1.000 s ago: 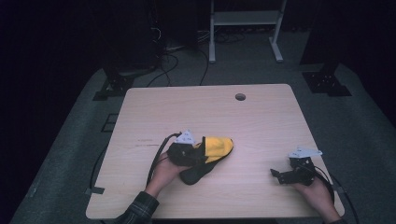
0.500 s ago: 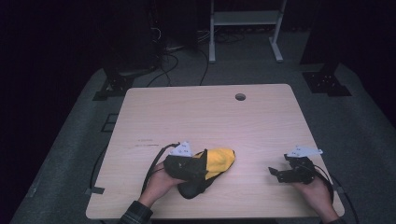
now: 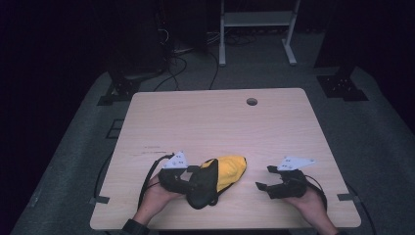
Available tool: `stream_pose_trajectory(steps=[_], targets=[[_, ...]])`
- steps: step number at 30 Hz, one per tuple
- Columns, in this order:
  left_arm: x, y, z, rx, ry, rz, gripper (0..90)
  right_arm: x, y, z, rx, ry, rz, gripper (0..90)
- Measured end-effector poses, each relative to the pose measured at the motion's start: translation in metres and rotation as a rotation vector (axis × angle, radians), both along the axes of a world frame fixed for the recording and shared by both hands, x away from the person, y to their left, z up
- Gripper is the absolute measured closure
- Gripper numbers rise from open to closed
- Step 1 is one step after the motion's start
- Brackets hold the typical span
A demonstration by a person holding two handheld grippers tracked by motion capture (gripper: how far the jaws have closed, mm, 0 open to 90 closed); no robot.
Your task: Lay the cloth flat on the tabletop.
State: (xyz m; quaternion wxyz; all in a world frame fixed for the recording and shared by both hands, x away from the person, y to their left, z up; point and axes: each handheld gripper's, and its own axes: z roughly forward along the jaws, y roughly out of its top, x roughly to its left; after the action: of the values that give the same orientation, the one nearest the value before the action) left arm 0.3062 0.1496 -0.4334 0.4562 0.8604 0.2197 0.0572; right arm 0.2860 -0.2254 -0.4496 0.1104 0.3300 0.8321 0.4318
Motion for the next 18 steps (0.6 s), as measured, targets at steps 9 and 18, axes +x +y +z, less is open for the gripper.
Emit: stream_pose_trajectory(steps=[9,18], targets=[[0.001,0.011,-0.013,0.077,0.035,0.048,33.3,-0.013,0.054,-0.004,0.010,0.034,0.165,26.1],[0.005,0.010,-0.024,0.130,0.107,0.039,60.1,-0.019,0.083,-0.008,-0.002,0.042,0.238,27.3]])
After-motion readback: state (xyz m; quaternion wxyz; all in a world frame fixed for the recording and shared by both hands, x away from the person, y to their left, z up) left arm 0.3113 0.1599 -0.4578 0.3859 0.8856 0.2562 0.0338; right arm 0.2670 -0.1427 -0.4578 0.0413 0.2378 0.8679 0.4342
